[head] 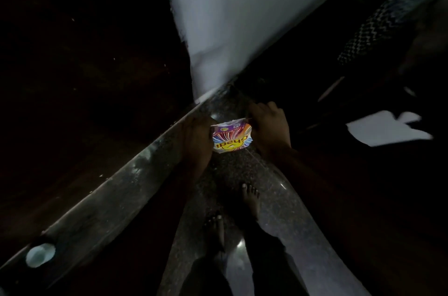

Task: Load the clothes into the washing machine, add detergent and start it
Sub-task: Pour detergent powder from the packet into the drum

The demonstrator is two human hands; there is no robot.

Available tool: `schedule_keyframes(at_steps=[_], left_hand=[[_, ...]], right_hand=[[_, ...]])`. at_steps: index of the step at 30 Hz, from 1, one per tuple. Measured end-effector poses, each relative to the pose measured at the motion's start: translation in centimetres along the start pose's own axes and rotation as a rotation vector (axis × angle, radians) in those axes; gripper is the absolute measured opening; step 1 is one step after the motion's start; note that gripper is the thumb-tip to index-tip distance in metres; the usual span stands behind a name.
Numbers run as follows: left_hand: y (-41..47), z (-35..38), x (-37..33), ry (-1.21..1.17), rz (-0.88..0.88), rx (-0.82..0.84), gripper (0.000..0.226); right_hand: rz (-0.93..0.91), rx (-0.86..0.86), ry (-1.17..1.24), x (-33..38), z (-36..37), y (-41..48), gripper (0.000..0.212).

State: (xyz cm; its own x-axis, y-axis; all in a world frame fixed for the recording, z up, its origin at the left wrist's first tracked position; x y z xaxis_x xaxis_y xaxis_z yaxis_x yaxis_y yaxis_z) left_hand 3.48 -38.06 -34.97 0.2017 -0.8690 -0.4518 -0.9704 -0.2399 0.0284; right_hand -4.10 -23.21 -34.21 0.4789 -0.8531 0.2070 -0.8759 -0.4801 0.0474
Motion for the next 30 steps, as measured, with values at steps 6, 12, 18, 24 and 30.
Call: schedule_keyframes(at_steps=[6,12,18,24,30], left_hand=[[-3.9,-7.5,-5.5,-0.023,0.047,0.021,0.021],[-6.5,-14.4,-10.7,-0.018,0.086,0.071,0.023],[-8.8,-22.1,-18.7,-0.137,0.299,0.074,0.025],[-13.0,-25.7,-26.5,-0.256,0.441,0.095,0.017],[-17.5,-27.7,-34.4,-0.355,0.579,0.092,0.015]], right_hand=[[0.126,-0.013,0.058,1.5,-8.8,-5.2,0.012],[0.202,-0.121,0.137,2.4,-18.1,-10.7,0.01],[0.344,-0.316,0.207,2.2,-26.4,-17.1,0.008],[0.462,-0.563,0.26,-0.3,-33.4,-23.8,0.006],[0.661,-0.783,0.521,-5.1,-37.8,-31.7,0.014]])
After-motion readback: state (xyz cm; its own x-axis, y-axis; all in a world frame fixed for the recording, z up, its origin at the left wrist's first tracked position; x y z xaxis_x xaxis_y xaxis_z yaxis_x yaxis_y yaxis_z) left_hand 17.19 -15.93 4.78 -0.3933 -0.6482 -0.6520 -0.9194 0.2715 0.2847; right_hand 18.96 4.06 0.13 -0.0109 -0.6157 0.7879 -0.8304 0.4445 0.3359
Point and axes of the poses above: each hand's wrist, its own y-axis towards the middle knuckle, its own z-axis out of the palm, x = y × z, the point moved 7 cm from there along y, towards the middle knuckle, and after that the axes turned 8 degrees about -y, right-handed, at the moved point
